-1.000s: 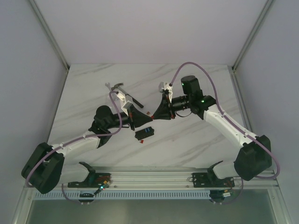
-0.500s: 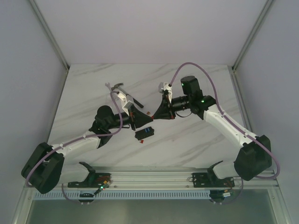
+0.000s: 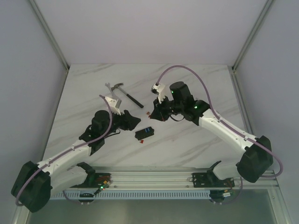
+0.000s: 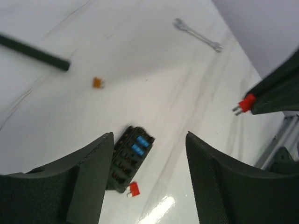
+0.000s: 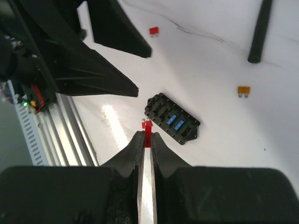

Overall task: Snap on the fuse box
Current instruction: Install the fuse at the fuse box base.

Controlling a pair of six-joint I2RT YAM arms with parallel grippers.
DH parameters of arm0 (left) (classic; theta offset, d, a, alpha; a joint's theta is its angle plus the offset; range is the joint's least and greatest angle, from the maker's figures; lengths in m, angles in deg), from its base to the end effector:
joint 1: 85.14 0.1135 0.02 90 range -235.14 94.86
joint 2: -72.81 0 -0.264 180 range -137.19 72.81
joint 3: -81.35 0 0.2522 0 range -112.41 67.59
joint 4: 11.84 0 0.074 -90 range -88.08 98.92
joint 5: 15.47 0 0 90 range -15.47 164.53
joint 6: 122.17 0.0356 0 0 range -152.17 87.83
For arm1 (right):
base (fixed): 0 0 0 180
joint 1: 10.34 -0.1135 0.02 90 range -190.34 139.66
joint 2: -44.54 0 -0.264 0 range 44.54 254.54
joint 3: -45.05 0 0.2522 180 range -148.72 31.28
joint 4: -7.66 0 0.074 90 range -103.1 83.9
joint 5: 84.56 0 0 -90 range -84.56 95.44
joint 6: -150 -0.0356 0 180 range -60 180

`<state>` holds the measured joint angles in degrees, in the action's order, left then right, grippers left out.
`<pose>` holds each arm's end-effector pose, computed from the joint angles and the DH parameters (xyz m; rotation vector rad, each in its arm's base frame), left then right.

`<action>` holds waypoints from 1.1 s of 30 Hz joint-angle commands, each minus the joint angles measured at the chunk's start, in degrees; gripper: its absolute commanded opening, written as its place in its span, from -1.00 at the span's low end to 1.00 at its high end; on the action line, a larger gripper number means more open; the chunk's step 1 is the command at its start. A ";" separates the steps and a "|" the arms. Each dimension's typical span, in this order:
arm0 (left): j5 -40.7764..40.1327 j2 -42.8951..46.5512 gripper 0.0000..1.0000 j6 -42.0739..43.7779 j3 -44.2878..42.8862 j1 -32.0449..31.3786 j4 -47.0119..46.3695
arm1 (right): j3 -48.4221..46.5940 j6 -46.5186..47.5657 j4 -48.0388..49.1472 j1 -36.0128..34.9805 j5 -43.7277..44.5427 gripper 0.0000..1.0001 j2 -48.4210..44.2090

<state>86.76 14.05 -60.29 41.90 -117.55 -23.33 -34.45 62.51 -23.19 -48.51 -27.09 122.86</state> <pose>0.1892 -0.1290 0.2410 0.2346 1.7861 -0.9543 0.2312 0.2061 0.3257 -1.0711 1.8579 0.9635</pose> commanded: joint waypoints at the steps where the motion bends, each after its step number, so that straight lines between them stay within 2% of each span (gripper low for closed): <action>1: -9.96 3.01 0.50 -3.96 0.69 0.56 13.24 | -2.07 -8.88 -1.92 -3.19 17.55 -1.00 -0.82; 8: -11.38 1.80 0.64 -7.65 1.14 0.76 19.09 | -5.63 -18.30 -8.77 -8.21 34.38 -1.00 2.75; 13: -9.01 -2.80 0.62 -9.20 0.12 0.84 19.02 | -9.82 -24.97 -16.89 -12.08 45.07 -1.00 9.03; 16: -7.78 -5.43 0.57 -9.15 -0.72 0.85 18.33 | -10.23 -28.42 -18.23 -13.72 49.37 -1.00 12.21; 24: -2.58 -11.76 0.28 -10.87 -1.63 0.86 14.28 | -9.26 -31.48 -16.85 -14.98 53.34 -1.00 16.43; 33: 1.11 -18.35 -0.12 -11.72 -3.78 0.81 13.94 | -7.53 -30.95 -13.28 -15.70 51.71 -1.00 18.91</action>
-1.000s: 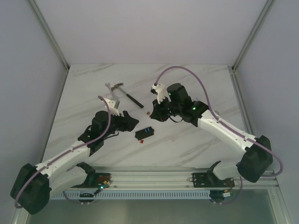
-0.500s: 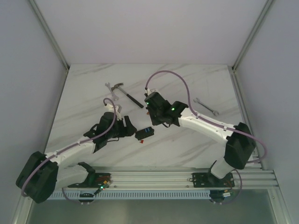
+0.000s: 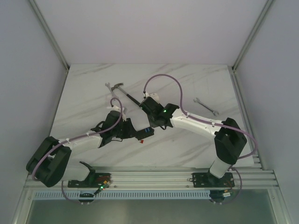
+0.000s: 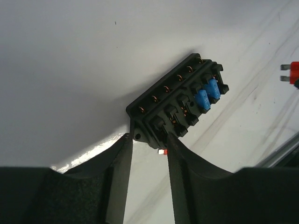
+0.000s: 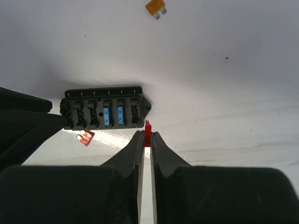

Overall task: Snap on the fuse box
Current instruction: Install the fuse at the fuse box base.

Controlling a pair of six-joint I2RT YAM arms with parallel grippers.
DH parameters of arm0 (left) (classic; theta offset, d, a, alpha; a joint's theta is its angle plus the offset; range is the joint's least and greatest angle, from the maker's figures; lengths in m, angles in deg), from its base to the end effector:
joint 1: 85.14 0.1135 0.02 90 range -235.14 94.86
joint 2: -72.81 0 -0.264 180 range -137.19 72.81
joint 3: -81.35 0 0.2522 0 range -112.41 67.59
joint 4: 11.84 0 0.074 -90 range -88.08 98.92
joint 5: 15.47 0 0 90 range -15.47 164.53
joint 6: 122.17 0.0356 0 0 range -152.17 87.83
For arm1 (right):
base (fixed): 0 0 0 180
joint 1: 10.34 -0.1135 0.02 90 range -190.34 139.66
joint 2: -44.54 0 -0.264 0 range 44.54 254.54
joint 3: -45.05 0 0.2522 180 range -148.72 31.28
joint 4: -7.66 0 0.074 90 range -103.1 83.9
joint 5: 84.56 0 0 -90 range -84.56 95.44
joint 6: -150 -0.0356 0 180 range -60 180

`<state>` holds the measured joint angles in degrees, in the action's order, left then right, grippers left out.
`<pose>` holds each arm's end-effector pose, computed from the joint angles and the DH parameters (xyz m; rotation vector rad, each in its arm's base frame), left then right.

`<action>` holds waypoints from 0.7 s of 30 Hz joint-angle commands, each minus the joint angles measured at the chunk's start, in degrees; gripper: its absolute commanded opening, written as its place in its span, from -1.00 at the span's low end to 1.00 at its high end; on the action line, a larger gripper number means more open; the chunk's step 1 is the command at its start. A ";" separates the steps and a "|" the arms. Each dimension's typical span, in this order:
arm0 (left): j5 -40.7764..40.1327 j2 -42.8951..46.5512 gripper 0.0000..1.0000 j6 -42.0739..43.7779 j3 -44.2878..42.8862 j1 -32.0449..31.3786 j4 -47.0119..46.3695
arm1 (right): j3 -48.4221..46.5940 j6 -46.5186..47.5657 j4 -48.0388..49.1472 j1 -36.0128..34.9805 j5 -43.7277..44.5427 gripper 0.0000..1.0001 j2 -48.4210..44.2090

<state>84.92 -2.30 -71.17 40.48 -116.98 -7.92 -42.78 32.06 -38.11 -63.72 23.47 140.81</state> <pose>0.2059 -0.1354 0.1594 -0.0434 2.3706 -0.8427 0.2244 0.2835 0.2514 -0.4190 2.4287 0.2216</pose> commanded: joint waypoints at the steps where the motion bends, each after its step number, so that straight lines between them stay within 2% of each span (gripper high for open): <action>1: 3.05 -2.53 -0.14 -0.95 -2.61 0.23 -1.49 | 0.77 0.04 1.57 -0.55 0.99 -1.00 1.12; 7: 3.11 -4.58 -0.22 -1.01 -3.84 0.29 -1.49 | 1.29 1.75 1.85 -1.30 0.92 -1.00 2.51; 21: 2.10 -5.34 -0.28 0.25 -4.26 0.69 -1.41 | 1.10 3.88 2.05 -1.90 0.95 -1.00 5.88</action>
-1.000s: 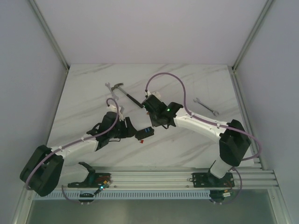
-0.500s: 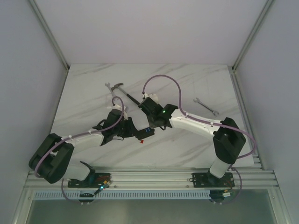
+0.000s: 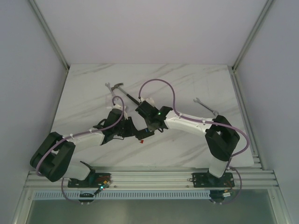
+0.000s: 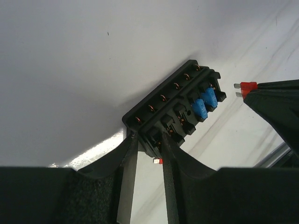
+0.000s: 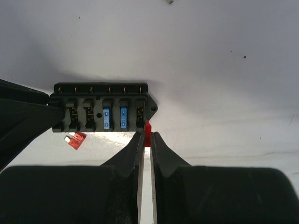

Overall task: Snap on the fuse box
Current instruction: Install the fuse at the fuse box base.

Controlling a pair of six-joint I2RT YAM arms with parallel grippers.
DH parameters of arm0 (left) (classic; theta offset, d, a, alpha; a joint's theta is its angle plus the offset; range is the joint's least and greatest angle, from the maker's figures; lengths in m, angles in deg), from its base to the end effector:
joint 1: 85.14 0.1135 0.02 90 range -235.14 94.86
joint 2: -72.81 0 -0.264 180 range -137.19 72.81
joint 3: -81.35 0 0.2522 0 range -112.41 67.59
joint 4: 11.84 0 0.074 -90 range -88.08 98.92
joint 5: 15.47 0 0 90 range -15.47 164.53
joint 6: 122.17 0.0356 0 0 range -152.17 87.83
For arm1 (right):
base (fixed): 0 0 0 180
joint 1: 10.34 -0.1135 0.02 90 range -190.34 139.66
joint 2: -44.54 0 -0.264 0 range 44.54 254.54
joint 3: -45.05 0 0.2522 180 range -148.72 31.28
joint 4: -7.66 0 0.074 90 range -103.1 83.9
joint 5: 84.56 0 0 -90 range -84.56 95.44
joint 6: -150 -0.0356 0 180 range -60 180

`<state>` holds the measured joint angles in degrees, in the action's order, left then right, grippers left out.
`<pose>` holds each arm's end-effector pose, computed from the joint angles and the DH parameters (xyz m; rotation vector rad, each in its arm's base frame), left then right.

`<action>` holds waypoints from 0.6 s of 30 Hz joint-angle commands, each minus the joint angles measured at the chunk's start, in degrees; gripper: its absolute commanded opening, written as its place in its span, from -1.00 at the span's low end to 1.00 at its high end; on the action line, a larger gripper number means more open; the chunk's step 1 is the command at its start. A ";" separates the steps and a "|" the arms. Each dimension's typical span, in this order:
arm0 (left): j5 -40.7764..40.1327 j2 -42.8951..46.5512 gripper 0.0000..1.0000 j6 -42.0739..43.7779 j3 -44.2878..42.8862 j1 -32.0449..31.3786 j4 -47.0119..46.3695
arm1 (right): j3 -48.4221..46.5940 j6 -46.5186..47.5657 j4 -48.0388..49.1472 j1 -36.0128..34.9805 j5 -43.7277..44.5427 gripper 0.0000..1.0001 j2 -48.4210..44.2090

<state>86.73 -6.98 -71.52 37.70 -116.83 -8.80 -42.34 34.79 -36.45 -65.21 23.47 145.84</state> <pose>0.2183 -0.1436 0.1558 -0.0386 2.3970 -0.8691 0.2240 0.2993 0.2203 -0.5329 2.4593 0.1581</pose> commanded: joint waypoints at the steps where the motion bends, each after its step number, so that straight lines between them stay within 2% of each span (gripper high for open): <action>1: 0.36 -0.64 -0.28 0.73 -1.48 0.69 -0.53 | 0.66 1.35 0.42 -0.41 0.86 -1.00 0.99; 18: 1.17 -2.85 -0.27 1.19 -1.90 1.01 -0.44 | 0.29 1.18 1.85 -0.41 -0.25 -1.00 2.82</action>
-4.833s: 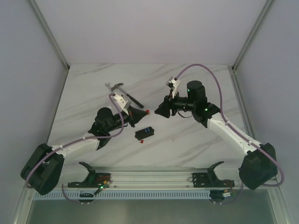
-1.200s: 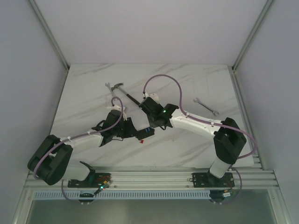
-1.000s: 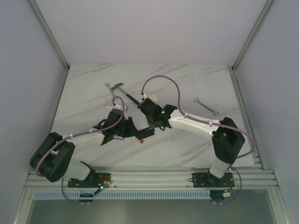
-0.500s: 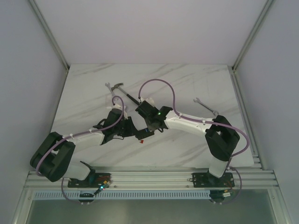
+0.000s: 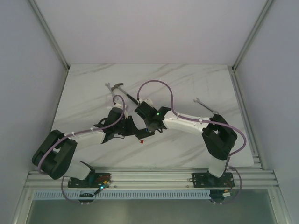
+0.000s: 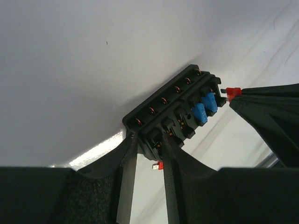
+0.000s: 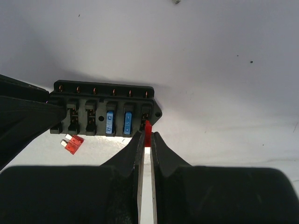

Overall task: Snap on the fuse box
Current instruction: Install the fuse at the fuse box base.

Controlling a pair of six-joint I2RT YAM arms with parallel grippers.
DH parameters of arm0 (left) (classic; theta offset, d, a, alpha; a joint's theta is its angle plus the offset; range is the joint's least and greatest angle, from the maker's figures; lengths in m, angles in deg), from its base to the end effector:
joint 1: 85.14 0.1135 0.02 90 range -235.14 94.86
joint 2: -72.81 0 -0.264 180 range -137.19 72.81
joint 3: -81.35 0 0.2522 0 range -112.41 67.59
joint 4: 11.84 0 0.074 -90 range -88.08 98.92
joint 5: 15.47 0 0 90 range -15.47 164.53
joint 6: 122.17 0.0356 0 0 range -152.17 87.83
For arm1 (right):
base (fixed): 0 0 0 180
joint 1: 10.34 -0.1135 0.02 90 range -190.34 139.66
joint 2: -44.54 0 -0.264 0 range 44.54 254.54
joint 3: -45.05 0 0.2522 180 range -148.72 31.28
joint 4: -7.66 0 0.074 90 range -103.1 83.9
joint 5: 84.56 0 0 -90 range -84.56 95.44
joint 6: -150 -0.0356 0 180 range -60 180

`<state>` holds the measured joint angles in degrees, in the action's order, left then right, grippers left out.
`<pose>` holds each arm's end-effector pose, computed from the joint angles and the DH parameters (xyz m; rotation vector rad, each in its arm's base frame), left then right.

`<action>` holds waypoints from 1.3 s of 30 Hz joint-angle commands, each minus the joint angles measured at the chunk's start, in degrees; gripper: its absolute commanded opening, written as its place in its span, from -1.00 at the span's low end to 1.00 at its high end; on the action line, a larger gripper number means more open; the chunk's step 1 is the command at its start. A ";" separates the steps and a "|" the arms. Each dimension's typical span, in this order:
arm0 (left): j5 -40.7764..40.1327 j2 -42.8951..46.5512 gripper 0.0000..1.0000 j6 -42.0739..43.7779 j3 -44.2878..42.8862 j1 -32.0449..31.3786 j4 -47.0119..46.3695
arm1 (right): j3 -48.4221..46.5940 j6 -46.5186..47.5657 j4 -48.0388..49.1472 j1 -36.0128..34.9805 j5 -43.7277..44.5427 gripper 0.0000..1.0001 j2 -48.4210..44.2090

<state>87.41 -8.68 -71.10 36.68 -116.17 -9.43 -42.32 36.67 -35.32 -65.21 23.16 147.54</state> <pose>0.2247 -0.1444 0.1547 -0.0370 2.3970 -0.8726 0.2266 0.3033 0.2107 -0.5795 2.4589 0.1420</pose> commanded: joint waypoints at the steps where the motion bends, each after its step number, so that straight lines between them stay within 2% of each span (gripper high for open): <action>1: 0.53 -1.13 -0.27 0.80 -0.83 0.35 0.19 | 0.34 -1.01 0.85 -0.41 0.12 -1.00 1.08; 39: 0.32 -1.00 -0.27 0.63 -0.55 0.35 0.19 | 2.02 -2.86 1.28 -0.38 1.26 -1.00 2.71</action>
<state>87.76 -8.86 -71.10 36.57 -116.06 -9.56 -41.82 34.48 -33.98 -65.21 23.51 149.25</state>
